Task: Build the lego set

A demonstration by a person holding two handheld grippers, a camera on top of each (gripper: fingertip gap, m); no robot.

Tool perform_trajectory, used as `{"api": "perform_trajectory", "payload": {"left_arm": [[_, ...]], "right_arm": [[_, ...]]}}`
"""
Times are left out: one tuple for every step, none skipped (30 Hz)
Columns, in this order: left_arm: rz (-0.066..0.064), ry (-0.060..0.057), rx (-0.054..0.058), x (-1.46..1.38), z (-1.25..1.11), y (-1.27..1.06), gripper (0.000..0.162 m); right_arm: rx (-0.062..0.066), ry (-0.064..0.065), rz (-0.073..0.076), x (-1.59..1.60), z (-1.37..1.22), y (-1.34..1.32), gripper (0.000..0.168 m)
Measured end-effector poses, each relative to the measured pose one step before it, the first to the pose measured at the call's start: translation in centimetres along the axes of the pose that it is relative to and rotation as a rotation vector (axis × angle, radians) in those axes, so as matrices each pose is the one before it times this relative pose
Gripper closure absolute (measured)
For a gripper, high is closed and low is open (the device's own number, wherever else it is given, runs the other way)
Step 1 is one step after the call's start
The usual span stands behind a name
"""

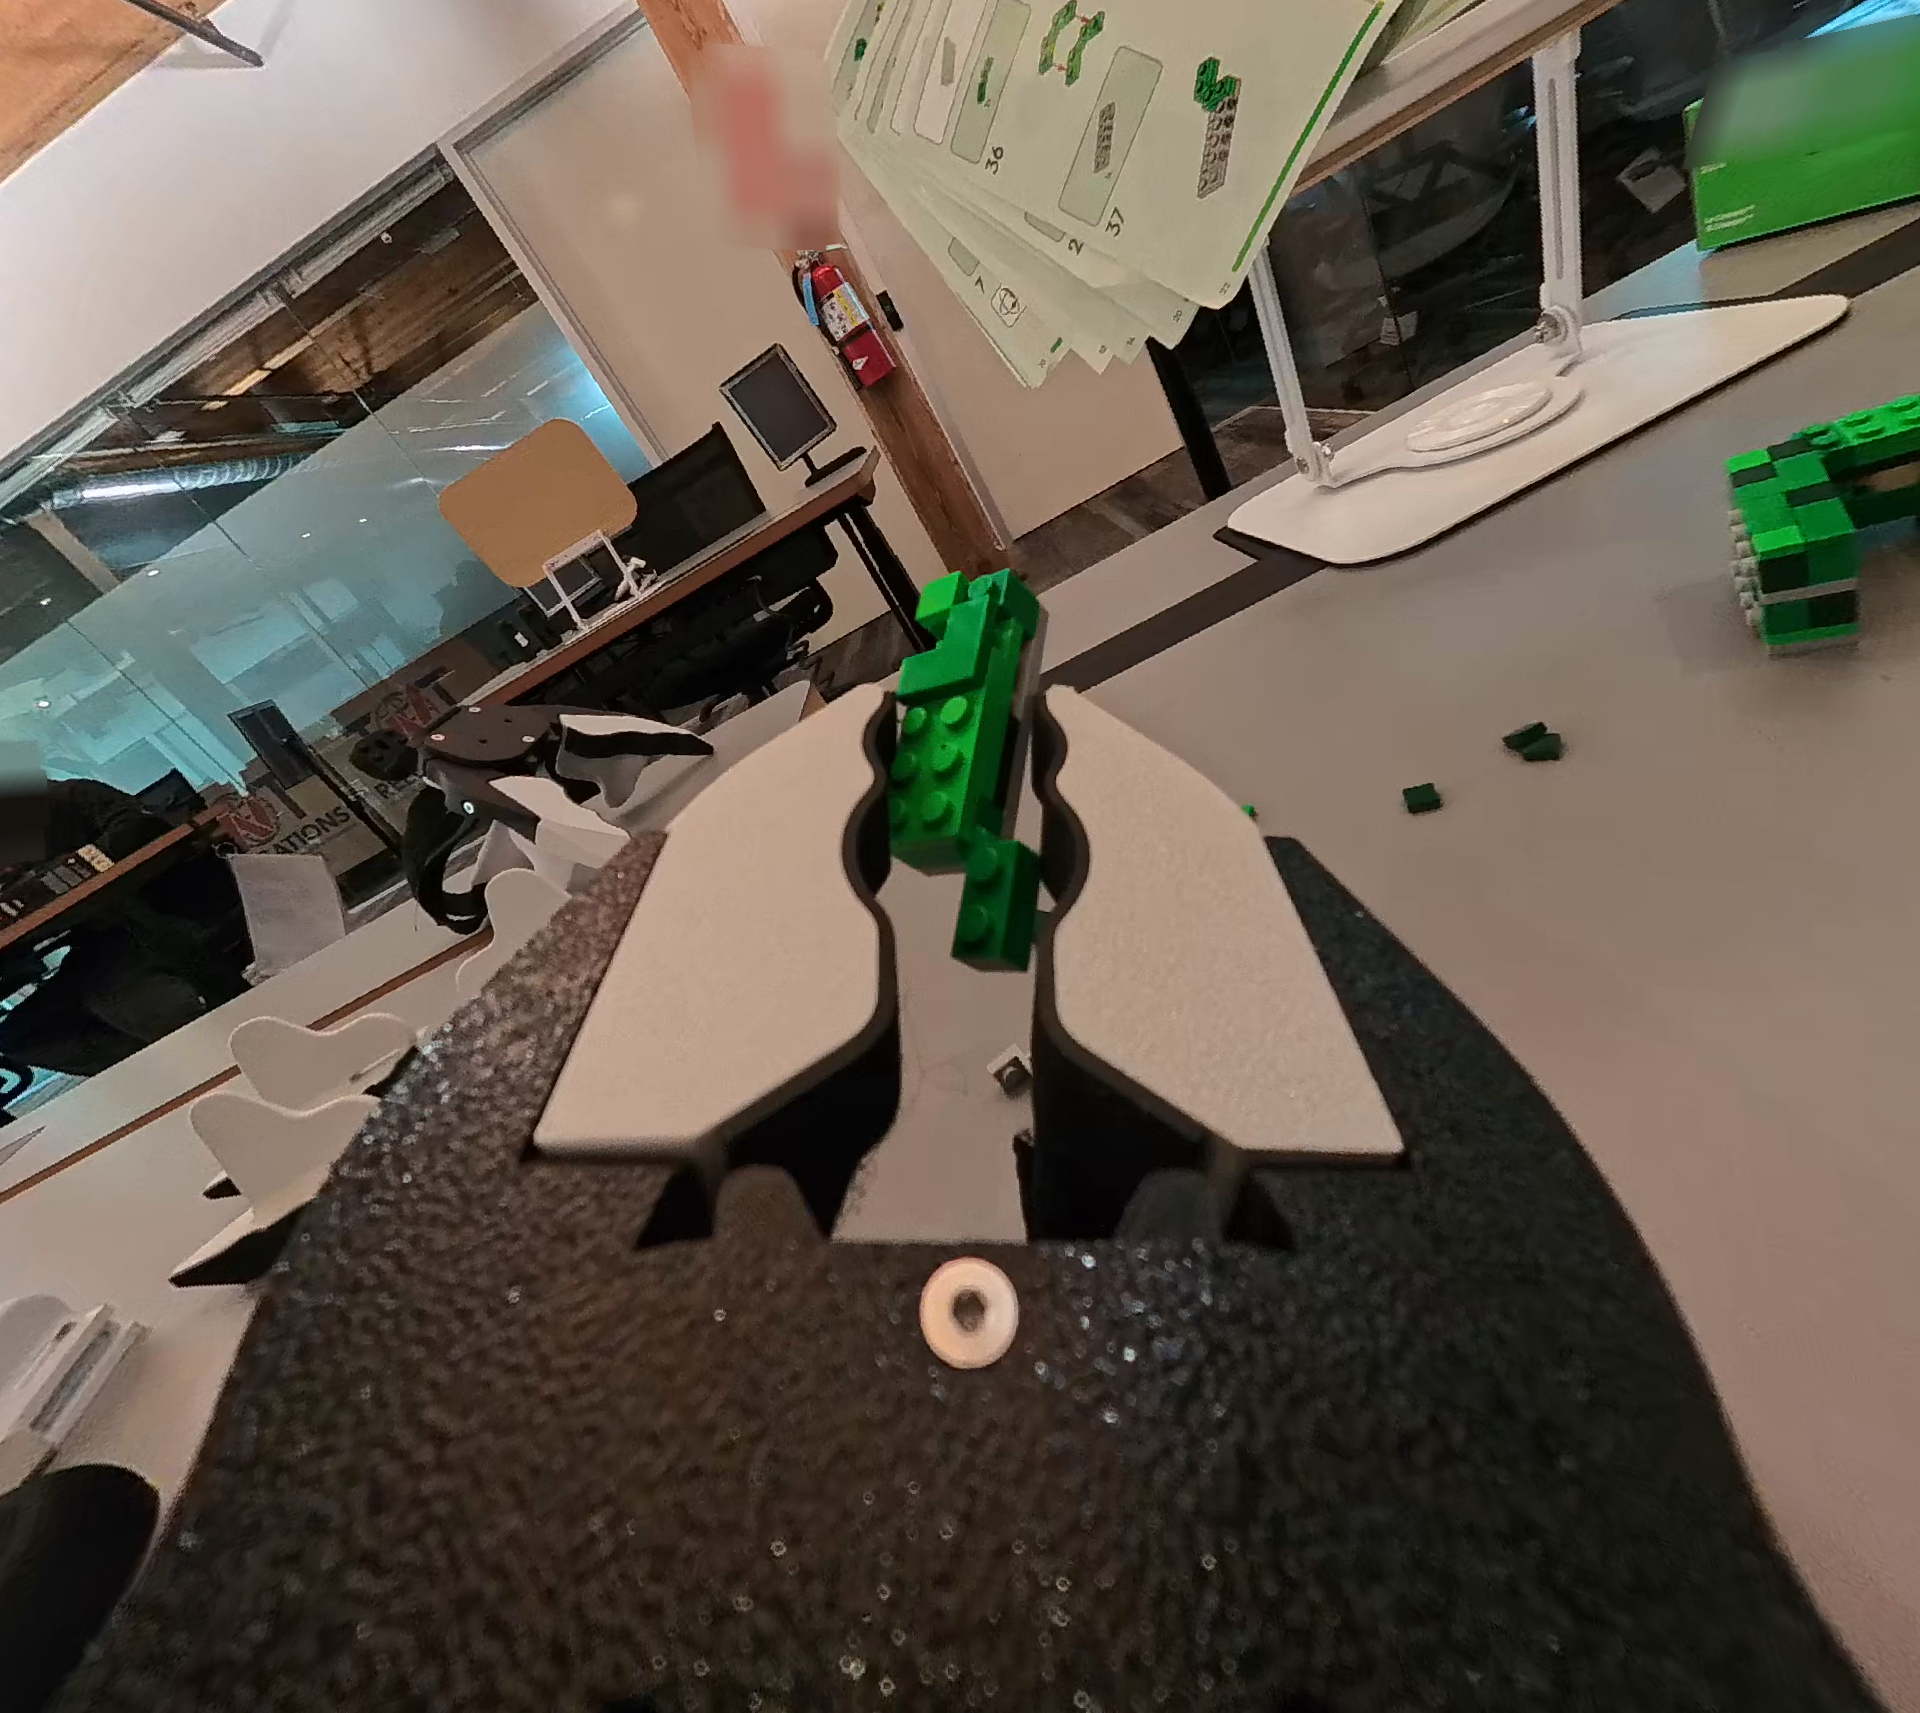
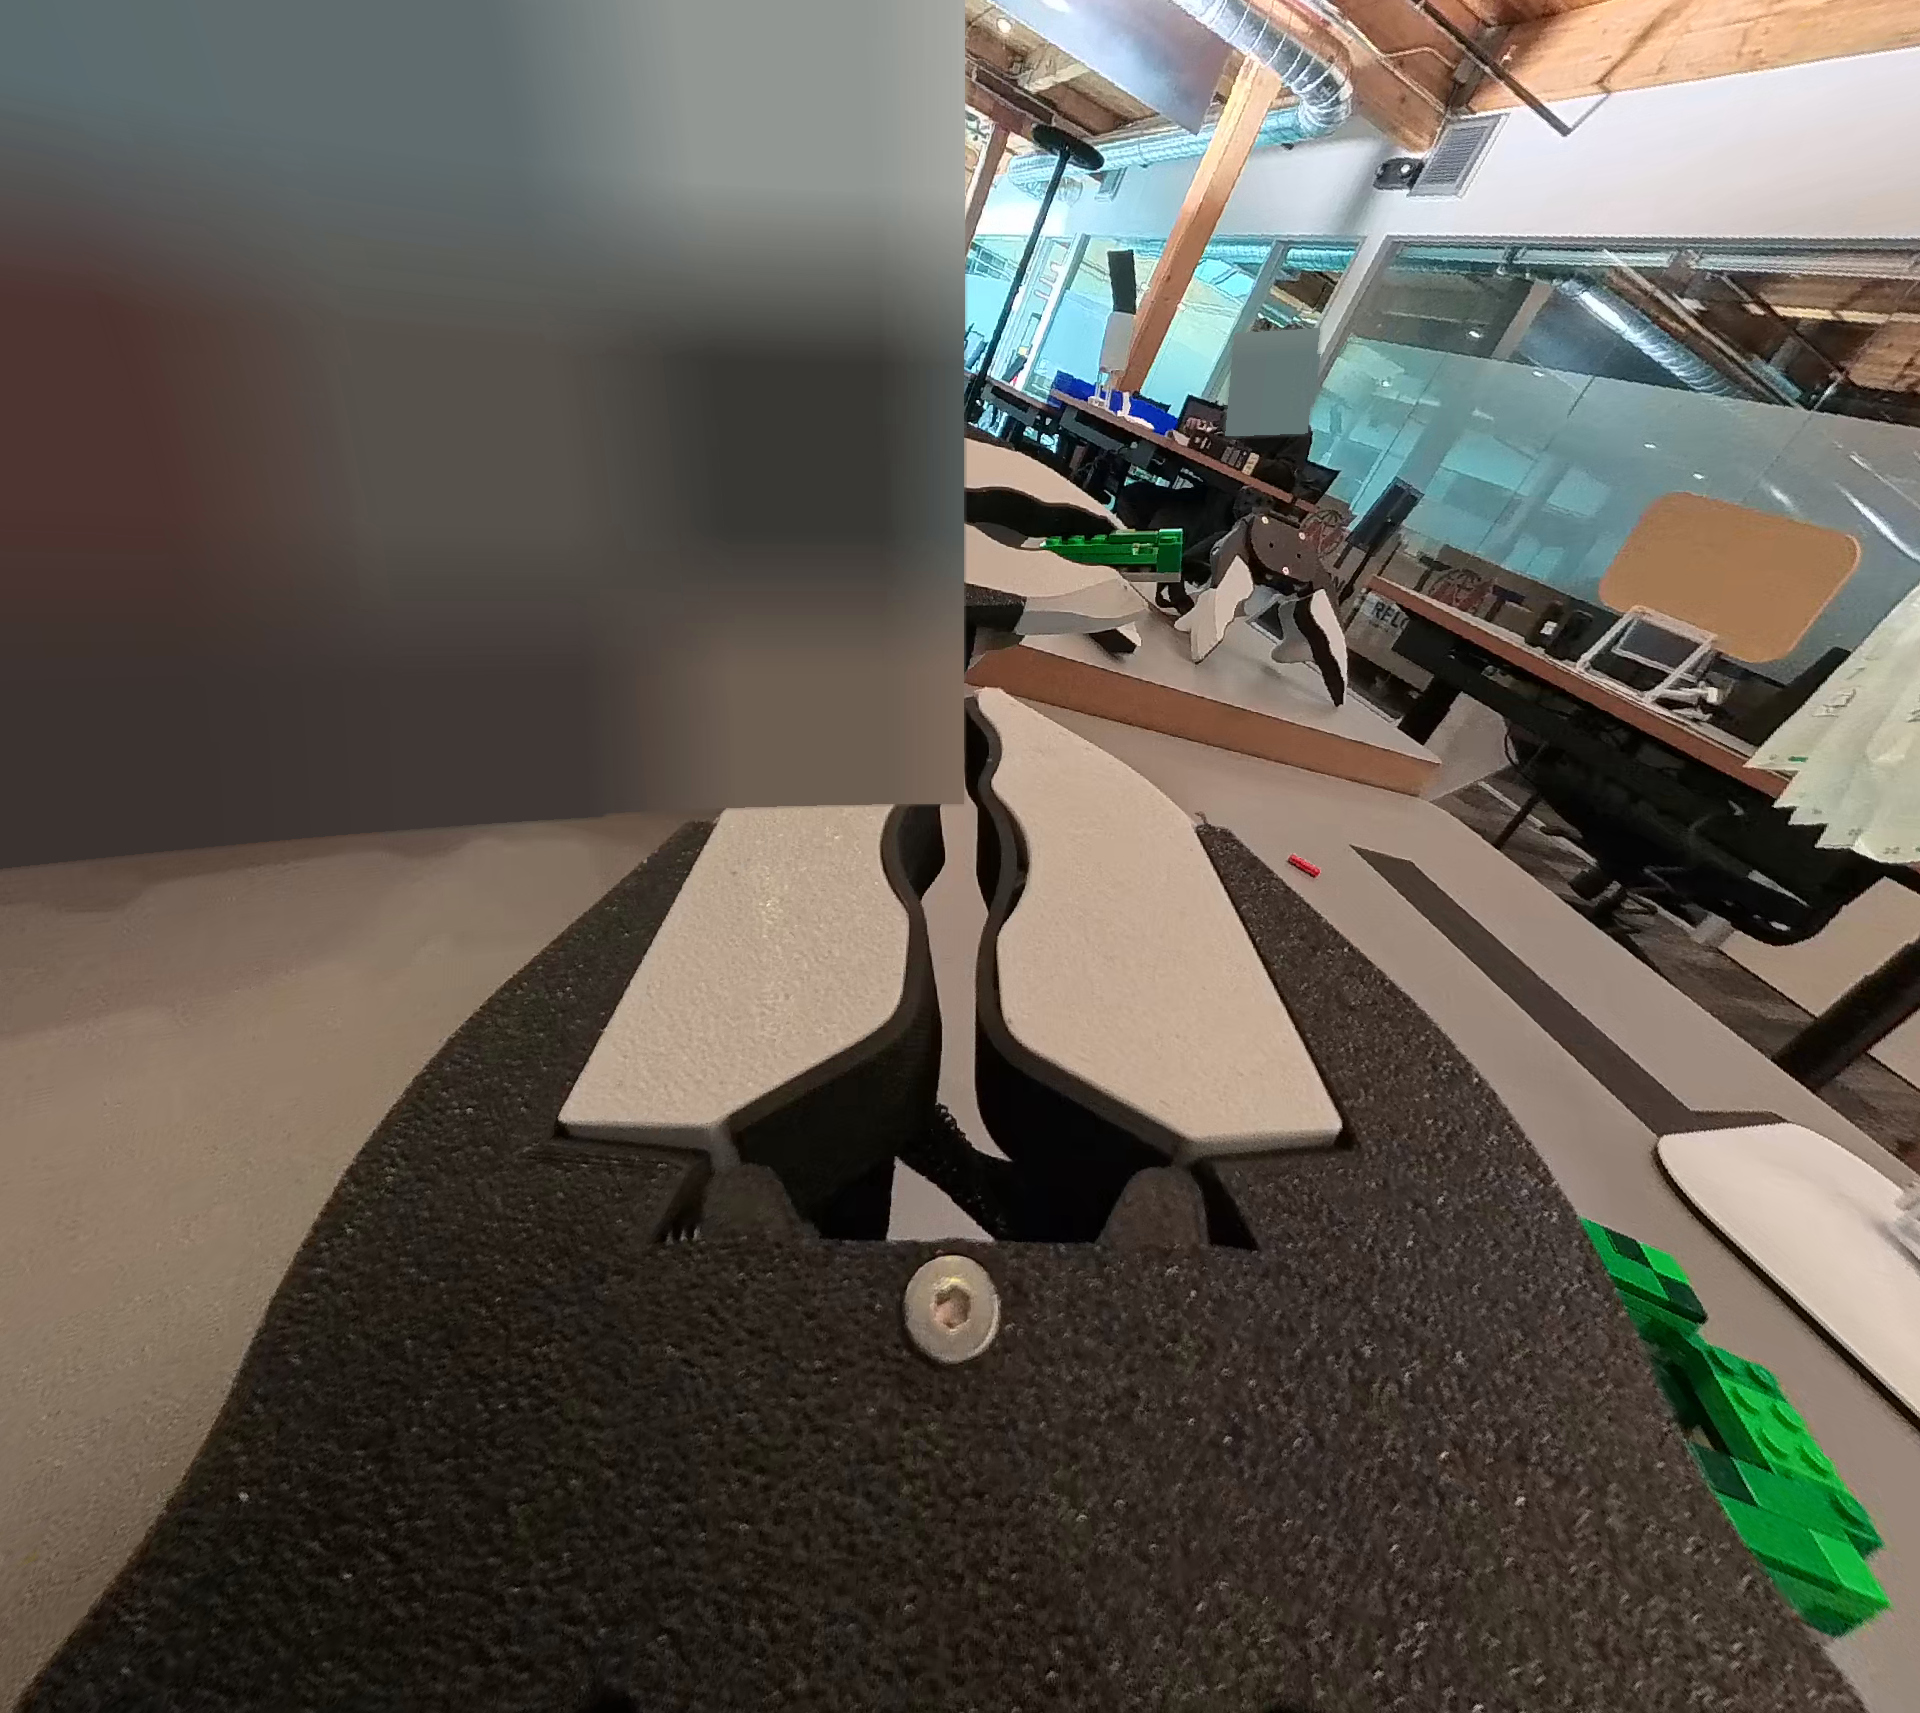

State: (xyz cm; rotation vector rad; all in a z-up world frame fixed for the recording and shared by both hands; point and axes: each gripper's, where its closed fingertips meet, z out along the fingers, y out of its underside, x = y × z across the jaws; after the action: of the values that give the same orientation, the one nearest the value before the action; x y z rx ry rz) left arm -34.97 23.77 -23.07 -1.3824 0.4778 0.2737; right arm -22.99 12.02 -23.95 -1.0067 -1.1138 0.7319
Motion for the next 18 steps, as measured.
{"api": "perform_trajectory", "payload": {"left_arm": [[0.0034, -0.0003, 0.0004, 0.018, -0.009, -0.031, 0.138], [0.0027, 0.0002, 0.0004, 0.019, 0.0, -0.026, 0.138], [0.0021, 0.0, -0.0002, 0.015, 0.002, -0.002, 0.138], [0.0009, 0.0006, -0.0005, 0.01, 0.008, 0.004, 0.138], [-0.0005, 0.0007, -0.0002, 0.012, 0.009, 0.004, 0.138], [-0.001, 0.0005, -0.0002, 0.004, 0.007, 0.009, 0.138], [-0.0003, -0.0005, 0.0004, -0.005, 0.003, -0.005, 0.138], [0.0004, 0.0014, 0.0018, 0.013, -0.01, -0.013, 0.138], [-0.0005, 0.0034, 0.0045, 0.038, -0.018, -0.071, 0.138], [-0.0004, 0.0052, 0.008, 0.071, -0.034, -0.116, 0.138], [0.0008, 0.0133, 0.0198, 0.192, -0.064, -0.313, 0.138], [0.0007, 0.0165, 0.0273, 0.244, -0.099, -0.442, 0.138], [0.0004, 0.0208, 0.0273, 0.308, -0.101, -0.475, 0.138], [0.0005, 0.0263, 0.0293, 0.385, -0.085, -0.509, 0.138], [-0.0015, 0.0236, 0.0278, 0.352, -0.066, -0.517, 0.138], [0.0009, 0.0091, 0.0173, 0.173, -0.06, -0.384, 0.138], [0.0071, 0.0029, 0.0108, 0.101, -0.061, -0.263, 0.138], [0.0117, -0.0036, 0.0072, 0.023, -0.08, -0.207, 0.138]], "right_arm": [[-0.0004, -0.0001, 0.0001, -0.004, 0.007, 0.005, 0.168], [-0.0001, 0.0002, -0.0001, 0.003, 0.0, 0.001, 0.168], [0.0001, 0.0, 0.0001, 0.0, 0.001, -0.001, 0.168], [0.0, -0.0001, 0.0002, -0.003, 0.0, 0.0, 0.168], [0.0, 0.0, 0.0001, -0.001, 0.0, -0.001, 0.168], [0.0002, 0.0003, 0.0, 0.004, 0.002, -0.003, 0.168], [0.0, -0.0001, 0.0001, 0.01, 0.004, -0.005, 0.168], [-0.0001, 0.0002, 0.0002, 0.001, 0.0, 0.001, 0.168], [0.0002, 0.0007, 0.0002, 0.01, -0.008, -0.003, 0.168], [0.0003, 0.0011, 0.0004, 0.011, 0.002, -0.004, 0.168], [0.0003, 0.0014, 0.0006, 0.026, -0.005, 0.0, 0.168], [0.0005, 0.0022, 0.0002, 0.046, -0.012, -0.012, 0.168], [0.0007, 0.0035, 0.0004, 0.057, -0.012, -0.005, 0.168], [0.0016, 0.0042, 0.0004, 0.077, -0.023, -0.025, 0.168], [0.0018, 0.0046, 0.001, 0.089, -0.028, -0.025, 0.168], [0.0013, 0.0034, 0.0022, 0.08, -0.016, -0.011, 0.168], [0.0009, 0.0026, 0.0026, 0.066, -0.019, -0.005, 0.168], [0.0002, 0.002, 0.002, 0.048, -0.007, -0.001, 0.168]]}}
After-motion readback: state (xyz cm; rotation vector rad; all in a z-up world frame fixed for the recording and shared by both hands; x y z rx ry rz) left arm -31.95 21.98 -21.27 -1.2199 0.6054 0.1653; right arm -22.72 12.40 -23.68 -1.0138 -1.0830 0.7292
